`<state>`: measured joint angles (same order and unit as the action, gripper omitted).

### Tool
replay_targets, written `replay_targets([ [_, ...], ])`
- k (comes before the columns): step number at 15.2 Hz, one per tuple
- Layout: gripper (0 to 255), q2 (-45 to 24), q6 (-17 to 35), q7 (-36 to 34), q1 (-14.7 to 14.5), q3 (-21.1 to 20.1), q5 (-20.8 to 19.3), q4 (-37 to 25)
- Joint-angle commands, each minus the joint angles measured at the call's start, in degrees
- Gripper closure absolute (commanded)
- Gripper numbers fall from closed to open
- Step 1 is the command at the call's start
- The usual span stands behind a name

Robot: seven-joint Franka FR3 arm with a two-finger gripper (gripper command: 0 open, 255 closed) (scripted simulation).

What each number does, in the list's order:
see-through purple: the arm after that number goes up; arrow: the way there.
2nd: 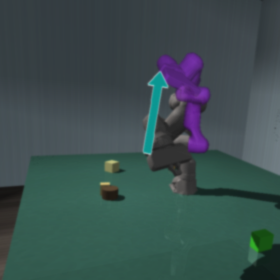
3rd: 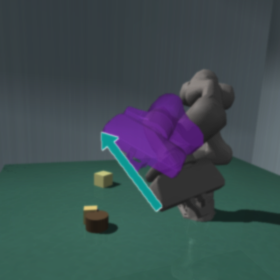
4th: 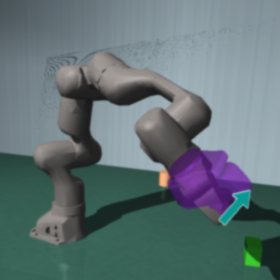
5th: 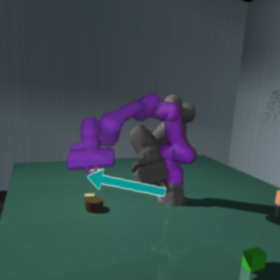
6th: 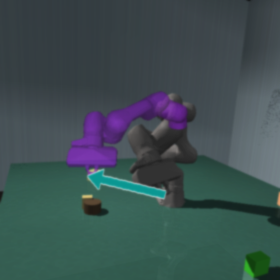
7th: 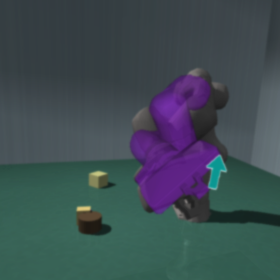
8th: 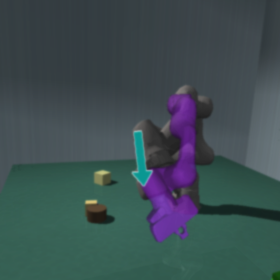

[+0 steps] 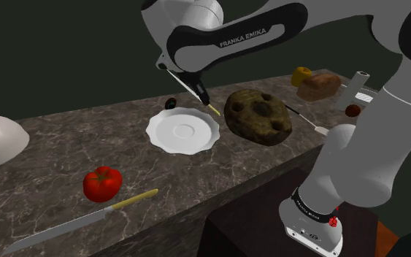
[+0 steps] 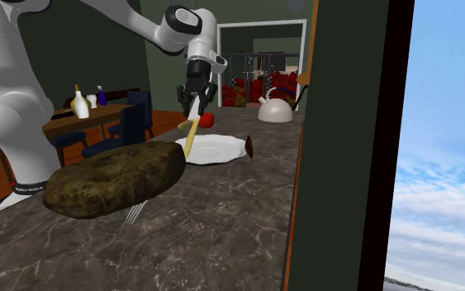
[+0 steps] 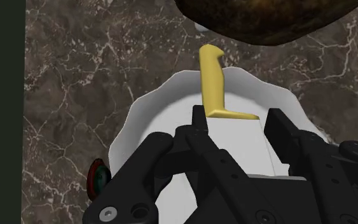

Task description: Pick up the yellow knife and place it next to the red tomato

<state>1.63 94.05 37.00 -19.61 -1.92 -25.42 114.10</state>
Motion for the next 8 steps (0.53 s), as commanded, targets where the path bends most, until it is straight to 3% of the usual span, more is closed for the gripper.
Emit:
replay_targets([
  [1, 255, 0.11, -1.17, -2.35, -1.35, -1.40, 0.95, 0.08],
  [8, 255, 0.39, -5.31, -10.56, -6.22, -6.52, 4.78, -0.29],
])
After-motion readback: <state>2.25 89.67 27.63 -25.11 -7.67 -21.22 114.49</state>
